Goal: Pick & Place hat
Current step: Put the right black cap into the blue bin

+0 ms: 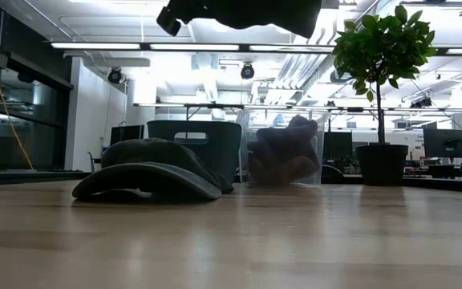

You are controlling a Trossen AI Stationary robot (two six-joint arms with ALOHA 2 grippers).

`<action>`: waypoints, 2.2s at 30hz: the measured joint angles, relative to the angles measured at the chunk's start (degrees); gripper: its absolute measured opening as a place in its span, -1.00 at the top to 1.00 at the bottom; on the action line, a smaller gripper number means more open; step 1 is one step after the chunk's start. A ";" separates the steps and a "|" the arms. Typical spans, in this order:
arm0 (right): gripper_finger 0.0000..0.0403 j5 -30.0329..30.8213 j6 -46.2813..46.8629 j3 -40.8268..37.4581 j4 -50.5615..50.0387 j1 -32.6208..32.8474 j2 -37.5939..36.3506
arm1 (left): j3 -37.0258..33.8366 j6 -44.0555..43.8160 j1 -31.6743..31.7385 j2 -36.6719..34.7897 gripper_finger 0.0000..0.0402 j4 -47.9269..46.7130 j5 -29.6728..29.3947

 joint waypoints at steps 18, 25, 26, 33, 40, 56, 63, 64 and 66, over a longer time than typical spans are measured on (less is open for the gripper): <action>0.98 -0.56 0.01 0.00 0.12 0.07 0.00 | 0.00 3.73 0.09 0.00 0.94 -1.34 -0.49; 0.76 -1.82 0.10 -0.02 1.18 0.07 0.00 | -0.01 4.69 0.09 -0.02 0.98 -1.36 -0.59; 0.72 -2.47 0.07 -0.02 1.52 0.07 0.00 | -0.01 4.78 0.09 -0.02 0.98 -1.36 -0.60; 0.47 -2.22 0.17 -0.02 4.39 0.07 0.00 | -0.01 5.22 0.09 -0.02 0.99 -1.38 -0.61; 0.25 -2.04 3.76 -0.02 4.86 0.07 -0.08 | -0.01 6.04 0.09 -0.02 1.00 -1.88 -0.43; 0.15 -5.28 18.06 -0.02 -2.90 0.07 -0.59 | -0.01 12.10 0.11 -2.44 1.00 -4.70 7.54; 0.15 -10.70 23.15 -0.04 -5.47 0.07 -0.59 | 0.01 19.57 0.11 -3.45 1.00 -11.04 13.95; 0.15 -11.15 23.48 -0.04 -5.49 0.07 -0.59 | 0.00 20.87 0.11 -3.43 1.00 -12.09 14.01; 0.15 -12.25 23.82 -0.04 -5.47 0.07 -0.59 | 0.01 23.78 0.11 -3.45 1.00 -14.60 14.18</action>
